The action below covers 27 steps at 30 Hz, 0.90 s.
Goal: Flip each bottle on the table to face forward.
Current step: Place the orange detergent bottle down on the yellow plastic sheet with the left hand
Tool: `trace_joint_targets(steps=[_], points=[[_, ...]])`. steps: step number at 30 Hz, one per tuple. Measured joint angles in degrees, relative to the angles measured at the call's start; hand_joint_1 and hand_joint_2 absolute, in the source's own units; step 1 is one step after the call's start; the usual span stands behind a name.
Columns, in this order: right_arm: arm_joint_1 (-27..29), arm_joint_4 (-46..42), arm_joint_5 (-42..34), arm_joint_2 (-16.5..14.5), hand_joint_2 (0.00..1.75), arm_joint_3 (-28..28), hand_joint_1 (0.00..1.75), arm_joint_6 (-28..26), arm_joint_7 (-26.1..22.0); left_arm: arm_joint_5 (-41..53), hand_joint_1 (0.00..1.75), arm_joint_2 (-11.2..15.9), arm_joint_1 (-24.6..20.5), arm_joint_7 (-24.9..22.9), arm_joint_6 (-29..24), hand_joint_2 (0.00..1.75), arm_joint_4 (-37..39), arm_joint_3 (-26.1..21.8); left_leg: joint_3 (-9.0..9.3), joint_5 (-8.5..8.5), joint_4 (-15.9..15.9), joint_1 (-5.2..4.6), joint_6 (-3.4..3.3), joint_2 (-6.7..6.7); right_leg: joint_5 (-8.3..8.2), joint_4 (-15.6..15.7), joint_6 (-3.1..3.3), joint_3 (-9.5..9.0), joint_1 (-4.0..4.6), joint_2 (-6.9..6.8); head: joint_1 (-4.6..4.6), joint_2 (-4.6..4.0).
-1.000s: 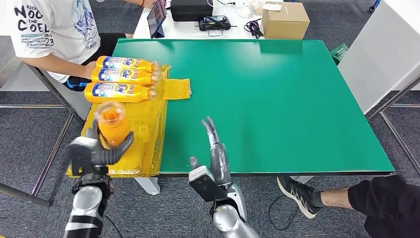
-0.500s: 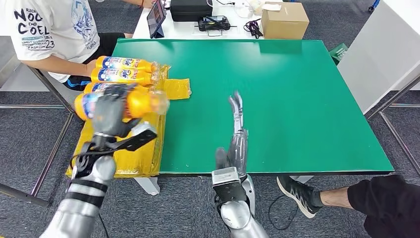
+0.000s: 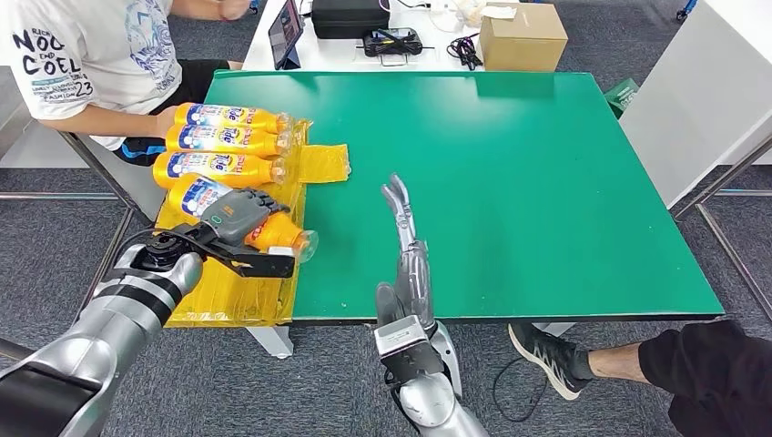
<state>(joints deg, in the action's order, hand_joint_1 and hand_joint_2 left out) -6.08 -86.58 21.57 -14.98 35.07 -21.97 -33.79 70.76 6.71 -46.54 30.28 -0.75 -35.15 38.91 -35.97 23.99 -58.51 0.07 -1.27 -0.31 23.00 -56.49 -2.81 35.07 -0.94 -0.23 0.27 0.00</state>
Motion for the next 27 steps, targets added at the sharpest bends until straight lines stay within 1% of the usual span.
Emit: trace_joint_targets(steps=[4, 7, 11, 17, 27], points=[[-0.4, 1.4, 0.0, 0.1, 0.0, 0.6, 0.0, 0.6, 0.0, -1.1, 1.75, 1.1, -2.6, 0.0, 2.1, 1.75, 4.3, 3.1, -0.03, 0.0, 0.0, 0.0, 0.0, -0.04, 0.0, 0.0, 0.0, 0.0, 0.0, -0.01, -0.01, 0.0], [-0.6, 2.5, 0.0, 0.1, 0.0, 1.0, 0.0, 1.0, 0.1, -2.9, 1.75, 1.6, -3.3, -0.1, 3.8, 1.75, 6.5, 4.1, -0.03, -0.01, 0.0, -0.01, 0.0, -0.03, 0.0, 0.0, 0.0, 0.0, -0.01, -0.01, -0.02, 0.0], [-0.8, 3.5, 0.0, 0.1, 0.0, 1.3, 0.0, 1.2, 0.1, -3.9, 1.75, 2.0, -3.4, -0.2, 4.5, 1.75, 8.2, 5.0, -0.03, -0.01, 0.0, 0.0, 0.0, -0.07, 0.0, 0.0, 0.0, 0.0, 0.0, -0.02, -0.02, 0.0], [-1.2, 4.8, 0.0, 0.1, 0.0, 1.9, 0.0, 2.0, 0.4, -9.0, 1.75, 2.3, -3.5, -0.8, 8.2, 1.75, 9.9, 5.3, -0.04, -0.01, 0.0, 0.0, 0.0, -0.07, 0.0, 0.0, 0.0, 0.0, -0.01, -0.02, 0.01, 0.0], [-1.9, 7.4, -0.3, 0.0, 0.0, 2.7, 0.0, 3.3, 0.7, -14.0, 1.75, 3.0, -1.3, -0.7, 9.3, 1.75, 11.4, 5.1, -0.04, -0.01, 0.0, 0.0, 0.0, -0.07, 0.0, 0.0, 0.0, 0.0, -0.01, -0.02, -0.01, 0.0]])
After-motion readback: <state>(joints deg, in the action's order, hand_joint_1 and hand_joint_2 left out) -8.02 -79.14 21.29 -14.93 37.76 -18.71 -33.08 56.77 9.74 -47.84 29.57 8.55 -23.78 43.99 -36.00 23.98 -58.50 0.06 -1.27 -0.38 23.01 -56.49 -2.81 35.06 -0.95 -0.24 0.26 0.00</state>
